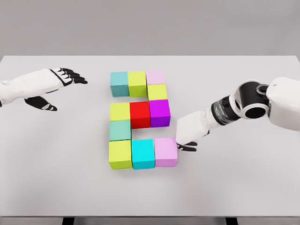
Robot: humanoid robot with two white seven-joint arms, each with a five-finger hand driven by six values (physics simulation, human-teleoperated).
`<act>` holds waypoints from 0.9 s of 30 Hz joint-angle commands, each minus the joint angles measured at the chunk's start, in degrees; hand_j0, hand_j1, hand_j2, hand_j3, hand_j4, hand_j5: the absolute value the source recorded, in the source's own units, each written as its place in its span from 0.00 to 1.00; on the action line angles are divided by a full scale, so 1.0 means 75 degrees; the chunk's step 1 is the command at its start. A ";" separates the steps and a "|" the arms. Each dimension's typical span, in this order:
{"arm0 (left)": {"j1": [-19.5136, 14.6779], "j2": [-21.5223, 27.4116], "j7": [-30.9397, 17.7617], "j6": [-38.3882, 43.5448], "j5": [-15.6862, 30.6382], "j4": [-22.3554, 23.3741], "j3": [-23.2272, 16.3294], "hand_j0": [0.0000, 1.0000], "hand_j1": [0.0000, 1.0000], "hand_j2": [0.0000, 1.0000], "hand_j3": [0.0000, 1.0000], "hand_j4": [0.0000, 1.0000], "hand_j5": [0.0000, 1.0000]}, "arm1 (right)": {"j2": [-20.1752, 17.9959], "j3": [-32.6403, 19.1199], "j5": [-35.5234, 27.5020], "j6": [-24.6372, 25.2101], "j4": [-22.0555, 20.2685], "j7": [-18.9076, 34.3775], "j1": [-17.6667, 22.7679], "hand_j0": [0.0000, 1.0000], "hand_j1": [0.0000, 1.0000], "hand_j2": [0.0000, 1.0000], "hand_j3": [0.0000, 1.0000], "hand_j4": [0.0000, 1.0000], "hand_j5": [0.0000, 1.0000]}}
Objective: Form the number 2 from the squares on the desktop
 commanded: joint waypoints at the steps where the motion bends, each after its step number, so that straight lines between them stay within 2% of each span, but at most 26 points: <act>1: 0.0000 0.0012 0.0003 0.0012 0.0054 0.0003 0.0006 1.00 1.00 1.00 1.00 1.00 1.00 | -0.0022 -0.0005 -0.0016 0.0013 0.0031 0.0000 0.0000 0.13 0.13 0.13 0.13 0.13 0.13; 8: 0.0000 0.0012 0.0003 0.0012 0.0136 0.0026 0.0006 1.00 1.00 1.00 1.00 1.00 1.00 | -0.0104 -0.0005 0.0008 0.0013 0.0207 0.0000 -0.0023 0.13 0.13 0.13 0.13 0.13 0.13; 13: 0.0000 0.0036 -0.0009 0.0012 0.0207 0.0085 -0.0006 1.00 1.00 1.00 1.00 1.00 1.00 | -0.0725 -0.0485 0.0020 0.0013 0.0523 0.0000 -0.0035 0.17 0.17 0.17 0.17 0.17 0.17; 15: 0.0058 0.0036 0.0003 0.0012 0.0207 0.0085 0.0006 1.00 1.00 1.00 1.00 1.00 1.00 | -0.1029 -0.0802 0.0020 0.0013 0.0547 0.0000 -0.0035 0.25 0.25 0.25 0.25 0.25 0.25; 16: 0.0059 0.0036 0.0003 0.0012 0.0207 0.0097 0.0006 1.00 1.00 1.00 1.00 1.00 1.00 | -0.1193 -0.1001 0.0020 0.0013 0.0547 0.0000 -0.0035 0.44 0.44 0.44 0.44 0.44 0.44; 17: 0.0059 0.0036 0.0003 0.0012 0.0207 0.0097 -0.0006 1.00 1.00 1.00 1.00 1.00 1.00 | -0.1428 -0.1317 0.0020 0.0013 0.0547 0.0000 -0.0024 0.74 0.74 0.74 0.74 0.74 0.74; 18: 0.0105 0.0036 0.0003 0.0012 0.0207 0.0097 -0.0006 1.00 1.00 1.00 1.00 1.00 1.00 | -0.1592 -0.1446 0.0008 0.0013 0.0547 0.0000 -0.0023 0.98 0.98 0.98 0.98 0.98 0.98; 22: 0.0105 0.0036 0.0014 0.0012 0.0207 0.0120 -0.0006 1.00 1.00 1.00 1.00 1.00 1.00 | -0.2166 -0.2102 -0.0004 0.0013 0.0547 0.0000 0.0246 1.00 1.00 1.00 1.00 1.00 1.00; 24: 0.0105 0.0036 0.0014 0.0012 0.0207 0.0155 -0.0006 1.00 1.00 1.00 1.00 1.00 1.00 | -0.2260 -0.2418 -0.0004 0.0013 0.0628 0.0000 0.0445 1.00 1.00 1.00 1.00 1.00 1.00; 27: 0.0105 0.0036 0.0014 0.0012 0.0207 0.0202 -0.0006 1.00 1.00 1.00 1.00 1.00 1.00 | -0.2131 -0.3508 0.0020 0.0013 0.1308 0.0000 0.1335 1.00 1.00 1.00 1.00 1.00 1.00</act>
